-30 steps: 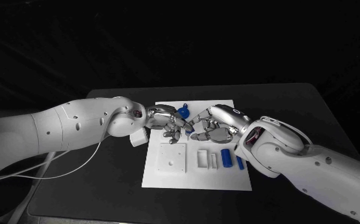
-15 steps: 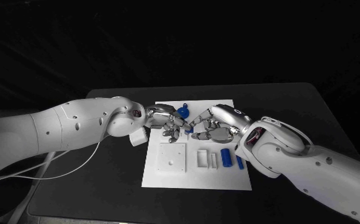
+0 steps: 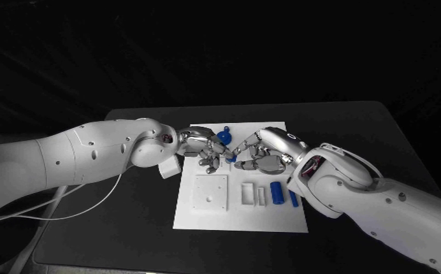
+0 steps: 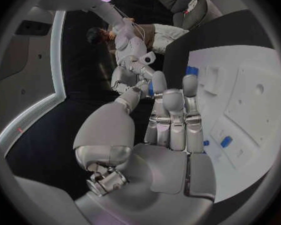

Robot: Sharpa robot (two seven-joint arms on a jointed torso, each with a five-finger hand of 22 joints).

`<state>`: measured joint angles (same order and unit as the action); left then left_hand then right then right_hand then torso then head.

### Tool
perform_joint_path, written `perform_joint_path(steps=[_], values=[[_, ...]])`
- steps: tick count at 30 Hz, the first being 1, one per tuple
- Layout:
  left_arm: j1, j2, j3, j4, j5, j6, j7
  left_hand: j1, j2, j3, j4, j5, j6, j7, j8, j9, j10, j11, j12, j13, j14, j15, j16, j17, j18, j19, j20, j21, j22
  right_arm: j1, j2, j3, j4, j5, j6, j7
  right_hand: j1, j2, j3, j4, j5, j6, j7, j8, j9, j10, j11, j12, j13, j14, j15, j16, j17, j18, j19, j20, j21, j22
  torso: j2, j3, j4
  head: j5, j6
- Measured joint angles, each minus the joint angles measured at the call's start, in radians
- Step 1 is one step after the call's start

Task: Assemble the parts on the task board

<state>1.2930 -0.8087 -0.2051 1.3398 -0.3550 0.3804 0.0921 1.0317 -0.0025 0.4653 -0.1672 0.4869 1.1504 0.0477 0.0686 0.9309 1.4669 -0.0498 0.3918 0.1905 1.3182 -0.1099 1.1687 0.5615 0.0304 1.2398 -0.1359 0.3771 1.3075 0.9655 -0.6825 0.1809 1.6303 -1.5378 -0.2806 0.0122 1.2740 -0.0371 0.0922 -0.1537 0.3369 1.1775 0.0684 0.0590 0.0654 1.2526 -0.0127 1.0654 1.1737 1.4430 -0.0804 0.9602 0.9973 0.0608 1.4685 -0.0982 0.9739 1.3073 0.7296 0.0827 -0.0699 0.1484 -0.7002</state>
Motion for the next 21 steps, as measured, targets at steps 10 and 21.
perform_joint_path(steps=[10,21], values=[[0.000,0.000,-0.001,0.004,-0.001,-0.012,-0.003,0.004,-0.004,0.002,0.002,0.000,0.000,0.000,0.000,-0.003,0.000,0.000,-0.004,0.000,0.000,0.000,0.000,0.000,0.000,0.000,0.000,0.000,0.000,-0.002,0.007,0.000,-0.002,-0.002,-0.006,-0.024,-0.005,-0.005,-0.018,0.018,-0.008,0.014,-0.005,0.001,0.001,0.004,-0.004,0.000,0.002,0.004,-0.004,0.000,0.001,0.000,0.000,0.000,0.000,0.000,0.000,-0.0006,0.0004,-0.003,0.001],[-0.001,0.000,-0.001,0.006,-0.004,-0.023,-0.011,0.004,-0.004,0.003,0.003,0.000,0.000,0.000,0.002,-0.003,0.000,0.000,-0.004,-0.001,0.002,0.002,0.000,0.000,0.000,0.000,0.000,0.000,0.000,-0.004,0.009,-0.001,-0.002,-0.005,-0.009,-0.039,-0.005,-0.005,-0.024,0.024,-0.015,0.042,-0.015,-0.001,0.001,0.007,-0.007,0.000,0.003,0.004,-0.004,0.000,0.003,0.000,-0.004,-0.004,0.000,0.000,0.000,-0.0006,0.0010,-0.003,0.001]])
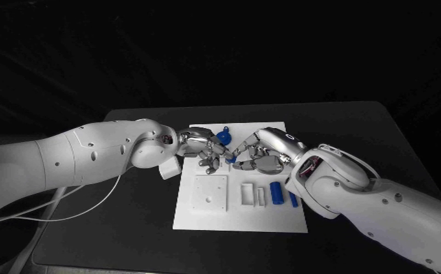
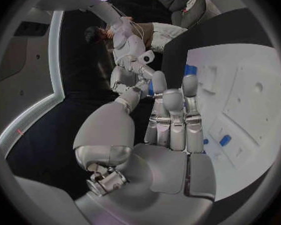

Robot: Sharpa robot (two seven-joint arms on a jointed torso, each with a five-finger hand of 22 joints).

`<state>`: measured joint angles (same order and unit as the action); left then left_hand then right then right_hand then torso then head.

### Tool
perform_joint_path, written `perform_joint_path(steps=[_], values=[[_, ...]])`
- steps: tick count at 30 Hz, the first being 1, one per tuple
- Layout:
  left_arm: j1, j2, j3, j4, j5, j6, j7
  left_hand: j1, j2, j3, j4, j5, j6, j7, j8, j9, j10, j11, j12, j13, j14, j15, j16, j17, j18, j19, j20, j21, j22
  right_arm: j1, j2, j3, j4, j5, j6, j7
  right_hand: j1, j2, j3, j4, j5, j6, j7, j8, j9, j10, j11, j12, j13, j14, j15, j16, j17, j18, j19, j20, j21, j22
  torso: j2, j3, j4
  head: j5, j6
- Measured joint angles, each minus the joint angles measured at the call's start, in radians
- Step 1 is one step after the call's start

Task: Assemble the parts on the task board

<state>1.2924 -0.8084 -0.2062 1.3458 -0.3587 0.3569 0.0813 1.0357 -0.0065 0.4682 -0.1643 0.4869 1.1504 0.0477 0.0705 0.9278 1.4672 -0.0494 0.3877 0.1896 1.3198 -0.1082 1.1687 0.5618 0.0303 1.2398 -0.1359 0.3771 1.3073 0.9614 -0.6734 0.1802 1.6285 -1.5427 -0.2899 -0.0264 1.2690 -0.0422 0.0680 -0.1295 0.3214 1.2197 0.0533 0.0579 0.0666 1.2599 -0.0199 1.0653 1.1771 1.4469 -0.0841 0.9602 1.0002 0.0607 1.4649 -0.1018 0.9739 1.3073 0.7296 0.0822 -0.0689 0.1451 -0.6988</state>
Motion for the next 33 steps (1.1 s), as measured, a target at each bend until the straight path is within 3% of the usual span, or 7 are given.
perform_joint_path(steps=[20,25,29,33], values=[[0.001,0.000,0.001,0.002,-0.013,-0.038,-0.020,0.000,0.000,0.003,0.003,0.002,0.000,0.000,0.000,0.013,-0.002,-0.002,0.000,0.000,-0.001,0.001,0.000,0.002,0.000,0.000,0.000,0.007,0.001,-0.006,-0.004,-0.002,-0.009,-0.007,-0.010,-0.008,0.000,0.000,-0.006,0.006,0.000,0.001,-0.001,0.000,0.005,-0.001,-0.008,-0.003,-0.001,0.000,0.000,0.000,0.000,0.000,0.004,-0.003,0.000,0.001,0.000,0.0012,-0.0006,0.001,0.000],[0.001,-0.001,0.002,0.001,-0.024,-0.064,-0.031,0.000,0.000,0.003,0.003,0.008,0.000,0.000,0.002,0.020,0.001,-0.005,0.000,0.002,0.009,-0.005,0.008,0.006,0.000,0.006,-0.002,0.008,0.001,-0.007,-0.016,-0.001,-0.033,-0.011,-0.023,-0.008,0.008,-0.008,0.000,0.019,-0.005,-0.028,0.014,0.001,0.001,-0.006,-0.005,-0.006,-0.003,0.000,0.000,0.000,-0.001,0.000,0.004,-0.003,-0.005,0.001,-0.001,0.0012,0.0000,0.003,0.000],[0.001,-0.006,0.002,0.001,-0.048,-0.101,-0.051,0.000,0.000,0.003,0.003,0.016,0.004,0.004,0.008,0.027,-0.003,-0.010,0.004,0.004,0.014,-0.009,0.008,0.007,0.000,0.015,-0.007,0.019,0.000,-0.008,-0.026,0.023,-0.060,-0.012,-0.037,-0.008,0.016,-0.016,0.008,0.033,-0.008,-0.030,0.015,0.001,0.001,-0.006,-0.005,-0.009,-0.004,0.000,0.000,0.000,-0.001,0.000,0.004,-0.003,-0.005,0.001,-0.001,0.0009,0.0011,0.005,-0.002],[0.002,-0.014,0.003,0.005,-0.084,-0.151,-0.092,0.000,0.000,0.003,0.003,0.017,0.004,0.004,0.008,0.034,0.000,-0.014,0.012,0.006,0.023,-0.014,0.008,0.007,0.000,0.027,-0.009,0.025,0.000,-0.008,-0.036,0.068,-0.088,-0.006,-0.051,-0.009,0.017,-0.017,0.012,0.037,-0.008,-0.030,0.015,0.001,0.001,-0.006,-0.005,-0.009,-0.004,0.000,0.000,0.000,-0.001,0.000,0.004,-0.003,-0.005,0.001,-0.003,0.0006,0.0013,0.009,-0.004]])
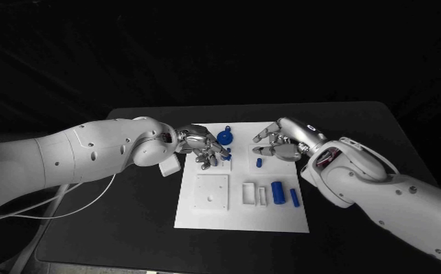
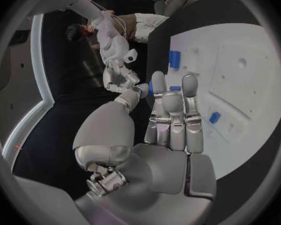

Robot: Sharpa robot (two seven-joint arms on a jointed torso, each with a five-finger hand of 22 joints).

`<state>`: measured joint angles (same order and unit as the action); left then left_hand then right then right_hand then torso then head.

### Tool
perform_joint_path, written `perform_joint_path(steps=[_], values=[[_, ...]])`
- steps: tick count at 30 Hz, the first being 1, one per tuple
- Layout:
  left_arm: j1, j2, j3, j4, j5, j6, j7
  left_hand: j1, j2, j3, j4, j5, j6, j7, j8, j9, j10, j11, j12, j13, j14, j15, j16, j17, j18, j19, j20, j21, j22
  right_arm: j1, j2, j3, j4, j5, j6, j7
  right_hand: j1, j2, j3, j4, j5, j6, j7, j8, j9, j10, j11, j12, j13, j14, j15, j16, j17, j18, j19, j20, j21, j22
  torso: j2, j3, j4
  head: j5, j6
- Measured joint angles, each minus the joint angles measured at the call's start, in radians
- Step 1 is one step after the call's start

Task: Assemble the parts on the task board

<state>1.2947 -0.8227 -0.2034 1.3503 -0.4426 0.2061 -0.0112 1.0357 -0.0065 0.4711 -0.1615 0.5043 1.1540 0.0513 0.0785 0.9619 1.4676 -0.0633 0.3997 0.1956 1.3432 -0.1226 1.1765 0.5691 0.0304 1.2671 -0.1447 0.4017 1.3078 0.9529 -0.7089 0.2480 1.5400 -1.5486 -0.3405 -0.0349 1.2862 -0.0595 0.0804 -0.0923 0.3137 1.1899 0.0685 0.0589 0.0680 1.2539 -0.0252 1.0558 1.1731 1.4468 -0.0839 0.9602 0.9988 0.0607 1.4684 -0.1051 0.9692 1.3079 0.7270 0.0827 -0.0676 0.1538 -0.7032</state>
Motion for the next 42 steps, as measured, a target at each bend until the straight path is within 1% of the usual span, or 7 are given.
perform_joint_path(steps=[6,9,12,20,26,30,42], values=[[0.031,-0.014,0.001,0.008,-0.062,-0.093,-0.164,0.000,0.000,0.015,0.015,-0.006,0.006,0.006,0.000,0.000,-0.003,-0.003,0.017,0.000,0.015,-0.002,-0.007,0.001,-0.001,0.004,-0.004,0.007,0.000,0.005,-0.007,0.098,-0.062,0.025,-0.019,0.000,-0.001,-0.014,0.010,0.013,0.000,0.000,0.000,0.000,0.000,0.000,0.000,0.000,-0.002,0.000,0.000,-0.005,-0.002,0.000,0.000,0.000,0.000,0.000,-0.005,0.0006,-0.0019,0.012,-0.008],[0.048,-0.017,0.001,0.010,-0.096,-0.139,-0.253,-0.006,-0.006,0.021,0.021,-0.006,0.007,0.007,0.000,0.001,-0.004,-0.005,0.025,-0.001,0.022,-0.002,-0.007,0.006,-0.002,0.007,-0.007,0.010,0.000,0.025,-0.012,0.127,-0.101,0.042,-0.028,0.000,-0.001,-0.014,0.008,0.014,0.001,0.000,0.000,0.000,0.000,0.000,0.000,0.000,-0.002,0.000,0.000,-0.005,-0.002,0.000,0.000,0.000,0.000,0.000,-0.008,0.0012,-0.0009,0.013,-0.012],[0.057,-0.016,0.000,0.011,-0.136,-0.177,-0.322,-0.015,-0.015,0.025,0.025,-0.006,0.008,0.008,0.000,0.001,0.000,-0.008,0.041,-0.001,0.028,-0.008,-0.007,0.011,-0.002,0.007,-0.007,0.016,0.000,0.044,-0.014,0.141,-0.141,0.058,-0.035,0.000,-0.001,-0.014,0.008,0.014,0.008,0.000,0.000,0.000,0.000,0.000,0.000,0.000,-0.002,0.000,0.000,-0.005,-0.002,0.000,0.000,0.000,0.000,0.000,-0.011,0.0012,0.0019,0.013,-0.016],[0.064,0.019,-0.013,0.007,-0.293,-0.278,-0.456,-0.026,-0.041,0.053,0.031,-0.010,0.016,0.016,0.000,0.008,0.002,-0.010,0.090,0.000,0.048,-0.009,0.009,0.059,-0.003,0.021,-0.014,0.037,0.000,0.065,-0.001,0.150,-0.203,0.096,-0.052,0.003,0.003,-0.018,0.008,0.014,0.020,-0.006,-0.001,0.000,0.000,-0.003,0.004,-0.011,-0.007,0.000,0.000,-0.005,-0.004,0.000,0.000,0.000,0.000,0.000,-0.018,0.0021,0.0050,0.021,-0.026],[0.065,0.041,-0.031,-0.003,-0.389,-0.346,-0.498,-0.020,-0.054,0.067,0.035,-0.014,0.020,0.020,0.006,0.009,0.002,-0.010,0.118,0.001,0.058,-0.010,0.019,0.089,-0.008,0.021,-0.014,0.049,0.000,0.071,0.007,0.151,-0.214,0.113,-0.062,0.006,0.003,-0.018,0.011,0.017,0.022,-0.007,0.000,0.000,0.000,-0.003,0.004,-0.012,-0.011,0.000,0.000,-0.010,-0.006,0.000,0.000,0.000,-0.004,0.000,-0.023,0.0051,0.0044,0.029,-0.032],[0.063,0.060,-0.036,-0.016,-0.437,-0.388,-0.513,-0.022,-0.064,0.075,0.034,-0.014,0.021,0.020,0.006,0.009,0.002,-0.010,0.120,-0.002,0.065,-0.013,0.023,0.097,-0.008,0.021,-0.014,0.049,0.000,0.073,0.008,0.151,-0.214,0.120,-0.066,0.007,0.003,-0.018,0.011,0.017,0.024,-0.007,0.000,0.000,0.000,-0.003,0.004,-0.015,-0.012,0.000,0.000,-0.012,-0.008,0.000,0.000,0.000,-0.007,0.000,-0.023,0.0057,0.0054,0.032,-0.035],[0.021,0.112,-0.039,-0.048,-0.530,-0.465,-0.525,-0.029,-0.072,0.086,0.032,-0.018,0.026,0.017,0.006,0.009,0.002,-0.009,0.128,-0.006,0.071,-0.015,0.028,0.111,-0.008,0.021,-0.014,0.055,0.000,0.076,0.010,0.152,-0.200,0.129,-0.070,0.009,0.000,-0.021,0.012,0.021,0.033,-0.007,0.000,0.000,0.000,-0.003,0.004,-0.015,-0.014,0.000,0.000,-0.015,-0.011,0.000,0.000,0.000,-0.011,0.000,-0.022,0.0045,0.0040,0.040,-0.041]])
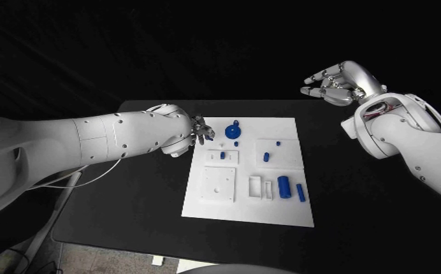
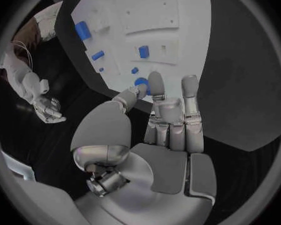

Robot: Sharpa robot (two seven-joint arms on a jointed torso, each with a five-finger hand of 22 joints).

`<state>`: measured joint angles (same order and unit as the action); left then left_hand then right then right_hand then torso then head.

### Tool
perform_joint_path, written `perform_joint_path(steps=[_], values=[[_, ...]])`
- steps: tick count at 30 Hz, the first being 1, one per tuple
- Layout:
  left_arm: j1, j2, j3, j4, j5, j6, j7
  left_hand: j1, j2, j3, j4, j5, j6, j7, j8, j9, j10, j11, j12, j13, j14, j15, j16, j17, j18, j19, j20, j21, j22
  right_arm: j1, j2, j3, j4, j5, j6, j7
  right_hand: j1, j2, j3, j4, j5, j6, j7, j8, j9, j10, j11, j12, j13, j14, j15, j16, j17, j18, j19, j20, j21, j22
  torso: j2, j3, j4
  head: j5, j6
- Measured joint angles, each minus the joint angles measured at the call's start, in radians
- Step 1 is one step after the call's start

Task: Assemble the parts on the task board

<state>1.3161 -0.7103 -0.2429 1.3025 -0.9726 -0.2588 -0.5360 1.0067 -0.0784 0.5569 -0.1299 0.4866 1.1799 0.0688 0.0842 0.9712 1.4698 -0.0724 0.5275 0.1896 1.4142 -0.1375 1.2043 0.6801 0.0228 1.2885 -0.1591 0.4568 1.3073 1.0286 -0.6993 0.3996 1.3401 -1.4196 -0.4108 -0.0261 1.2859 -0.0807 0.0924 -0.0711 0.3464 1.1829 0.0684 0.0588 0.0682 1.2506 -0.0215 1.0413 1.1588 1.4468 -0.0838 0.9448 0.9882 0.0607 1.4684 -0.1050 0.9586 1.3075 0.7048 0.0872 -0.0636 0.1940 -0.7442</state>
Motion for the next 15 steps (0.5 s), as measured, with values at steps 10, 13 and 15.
perform_joint_path(steps=[10,13,15], values=[[-0.033,0.031,0.000,-0.019,-0.034,0.001,-0.003,-0.002,-0.002,0.010,-0.003,-0.004,0.002,-0.002,0.000,0.000,0.000,0.000,0.004,-0.003,0.003,0.000,0.000,0.001,0.000,0.000,0.000,0.005,0.000,0.000,0.000,0.000,0.011,0.002,0.000,0.000,-0.002,-0.002,-0.002,0.002,0.002,0.000,0.000,0.000,0.000,0.000,0.000,0.000,0.000,0.000,0.000,0.000,0.000,0.000,0.000,0.000,0.000,0.000,0.000,-0.0004,0.0005,-0.005,-0.004],[-0.038,0.033,0.000,-0.024,-0.036,0.006,-0.004,-0.002,-0.002,0.011,-0.004,-0.007,0.002,-0.002,0.000,0.000,-0.001,0.000,0.004,-0.004,0.003,0.000,0.000,0.001,0.000,0.000,0.000,0.005,0.000,0.000,0.000,0.000,0.011,0.003,0.000,0.000,-0.002,-0.002,-0.002,0.002,0.002,0.000,0.000,0.000,0.000,0.000,0.000,0.000,0.000,0.000,0.000,0.000,0.000,0.000,0.000,0.000,0.000,0.000,0.000,-0.0005,0.0006,-0.006,-0.004],[-0.041,0.036,0.000,-0.028,-0.037,0.011,-0.005,-0.002,-0.002,0.011,-0.004,-0.005,0.002,-0.002,0.000,0.001,-0.001,0.000,0.004,-0.004,0.004,0.001,0.000,0.001,0.000,0.000,0.000,0.005,0.001,0.000,-0.001,0.000,0.012,0.003,0.000,0.000,-0.002,-0.002,-0.002,0.002,0.006,0.000,0.000,0.000,0.000,0.000,0.000,0.000,-0.001,0.000,0.000,0.000,-0.001,0.000,0.000,0.000,0.000,0.000,0.000,-0.0008,0.0006,-0.007,-0.005]])
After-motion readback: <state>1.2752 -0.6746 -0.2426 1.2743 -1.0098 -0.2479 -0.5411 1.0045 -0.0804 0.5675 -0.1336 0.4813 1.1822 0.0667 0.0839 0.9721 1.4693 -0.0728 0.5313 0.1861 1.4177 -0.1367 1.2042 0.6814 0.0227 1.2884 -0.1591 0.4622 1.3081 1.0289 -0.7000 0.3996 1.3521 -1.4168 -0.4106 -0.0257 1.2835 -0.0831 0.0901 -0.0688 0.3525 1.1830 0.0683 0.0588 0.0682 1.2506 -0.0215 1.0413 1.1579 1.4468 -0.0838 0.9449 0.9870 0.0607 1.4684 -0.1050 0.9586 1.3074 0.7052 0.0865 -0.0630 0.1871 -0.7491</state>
